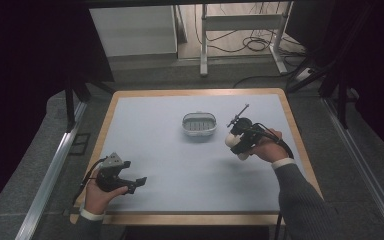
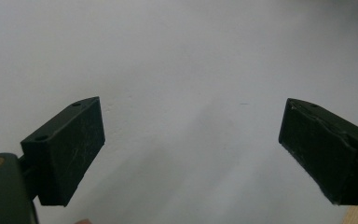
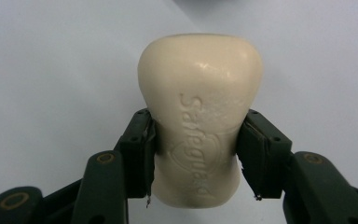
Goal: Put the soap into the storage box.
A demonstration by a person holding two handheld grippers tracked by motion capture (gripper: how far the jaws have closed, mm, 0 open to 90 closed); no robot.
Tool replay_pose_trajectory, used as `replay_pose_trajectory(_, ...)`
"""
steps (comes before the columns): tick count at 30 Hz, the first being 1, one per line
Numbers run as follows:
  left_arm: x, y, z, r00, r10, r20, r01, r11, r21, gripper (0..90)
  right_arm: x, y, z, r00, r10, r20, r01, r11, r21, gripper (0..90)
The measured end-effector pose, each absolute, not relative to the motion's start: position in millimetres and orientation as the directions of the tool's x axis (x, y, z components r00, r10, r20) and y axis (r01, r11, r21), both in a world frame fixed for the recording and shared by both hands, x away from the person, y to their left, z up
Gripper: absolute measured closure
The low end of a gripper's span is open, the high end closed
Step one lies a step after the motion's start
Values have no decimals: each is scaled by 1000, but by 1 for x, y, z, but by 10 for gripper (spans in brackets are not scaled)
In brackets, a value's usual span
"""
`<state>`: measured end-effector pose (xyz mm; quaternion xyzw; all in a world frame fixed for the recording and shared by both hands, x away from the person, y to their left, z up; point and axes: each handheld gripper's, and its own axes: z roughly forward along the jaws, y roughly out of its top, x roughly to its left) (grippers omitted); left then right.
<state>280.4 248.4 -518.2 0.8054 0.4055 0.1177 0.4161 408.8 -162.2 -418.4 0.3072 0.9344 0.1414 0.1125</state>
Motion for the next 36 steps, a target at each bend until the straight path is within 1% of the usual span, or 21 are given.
replay_pose_trajectory(13, 280, 250, -517, 641, 753, -150, 554, -318, 769, 73, 424, -155, -414, -789, 599, -139, 529, 776, 343, 499)
replay_pose_trajectory(23, 280, 250, -517, 642, 752, -150, 553, -318, 770, 73, 435, -147, -411, -795, 587, -155, 521, 791, 321, 498)
replay_pose_trajectory(36, 279, 252, -516, 640, 754, -146, 547, -314, 776, 75, 449, -134, -410, -801, 577, -160, 505, 794, 338, 498)
